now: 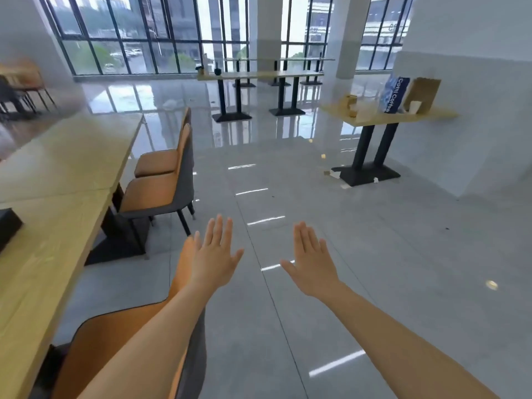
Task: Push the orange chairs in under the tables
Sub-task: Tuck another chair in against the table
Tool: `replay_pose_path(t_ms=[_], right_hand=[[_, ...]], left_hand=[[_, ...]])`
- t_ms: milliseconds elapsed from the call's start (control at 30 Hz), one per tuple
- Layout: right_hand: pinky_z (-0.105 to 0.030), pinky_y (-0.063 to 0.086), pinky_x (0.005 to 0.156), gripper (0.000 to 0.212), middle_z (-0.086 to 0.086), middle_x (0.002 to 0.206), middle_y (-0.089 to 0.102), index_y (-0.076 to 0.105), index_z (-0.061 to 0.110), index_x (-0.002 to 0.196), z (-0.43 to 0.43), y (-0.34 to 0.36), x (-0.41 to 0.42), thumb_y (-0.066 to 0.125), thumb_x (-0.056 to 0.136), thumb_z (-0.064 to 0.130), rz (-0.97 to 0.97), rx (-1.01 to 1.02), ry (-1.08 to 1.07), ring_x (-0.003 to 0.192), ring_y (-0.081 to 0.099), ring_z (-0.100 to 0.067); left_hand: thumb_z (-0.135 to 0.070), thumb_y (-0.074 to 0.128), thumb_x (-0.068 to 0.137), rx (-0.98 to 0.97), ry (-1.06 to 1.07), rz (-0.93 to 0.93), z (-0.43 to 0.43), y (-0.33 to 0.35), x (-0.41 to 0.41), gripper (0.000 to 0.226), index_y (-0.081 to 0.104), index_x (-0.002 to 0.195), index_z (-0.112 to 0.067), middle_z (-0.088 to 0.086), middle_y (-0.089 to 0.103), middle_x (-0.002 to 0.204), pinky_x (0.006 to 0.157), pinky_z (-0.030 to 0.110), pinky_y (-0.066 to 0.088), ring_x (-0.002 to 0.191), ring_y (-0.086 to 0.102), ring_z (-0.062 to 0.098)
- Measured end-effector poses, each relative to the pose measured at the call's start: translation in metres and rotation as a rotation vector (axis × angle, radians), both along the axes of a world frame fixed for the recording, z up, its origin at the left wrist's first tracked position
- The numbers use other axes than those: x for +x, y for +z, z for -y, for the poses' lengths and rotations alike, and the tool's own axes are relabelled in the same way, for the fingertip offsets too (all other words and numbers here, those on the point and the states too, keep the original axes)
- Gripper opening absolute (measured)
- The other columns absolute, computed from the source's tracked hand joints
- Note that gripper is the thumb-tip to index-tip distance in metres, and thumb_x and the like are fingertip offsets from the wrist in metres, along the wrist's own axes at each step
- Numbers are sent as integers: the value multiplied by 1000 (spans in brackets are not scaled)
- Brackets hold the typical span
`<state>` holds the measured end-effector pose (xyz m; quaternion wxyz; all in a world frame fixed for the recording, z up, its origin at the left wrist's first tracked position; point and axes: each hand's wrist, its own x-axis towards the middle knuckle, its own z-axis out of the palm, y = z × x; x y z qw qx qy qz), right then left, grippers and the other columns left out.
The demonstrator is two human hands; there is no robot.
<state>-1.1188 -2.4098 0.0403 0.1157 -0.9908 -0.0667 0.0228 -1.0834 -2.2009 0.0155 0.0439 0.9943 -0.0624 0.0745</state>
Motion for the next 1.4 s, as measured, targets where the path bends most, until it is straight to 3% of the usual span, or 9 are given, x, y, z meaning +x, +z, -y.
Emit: replay_pose_path(t_ms=[800,1400], right_hand=[[-39,-3,119,78,-6,158,-20,-19,9,147,-3,5,630,33,98,43,29,35,498,147,-12,-23],[-40,-3,119,83,-8,158,-21,-20,11,146,-186,-19,1006,38,97,45,6,-123,829,147,-14,-24]], left_hand=[[-54,26,96,-24,521,-33,2,-5,513,76,-17,147,-19,5,-15,159,119,46,0,147,-12,23],[-56,27,94,-82,743,-78,-144,-35,837,77,-19,147,-21,5,-16,159,118,46,-4,146,-14,25]])
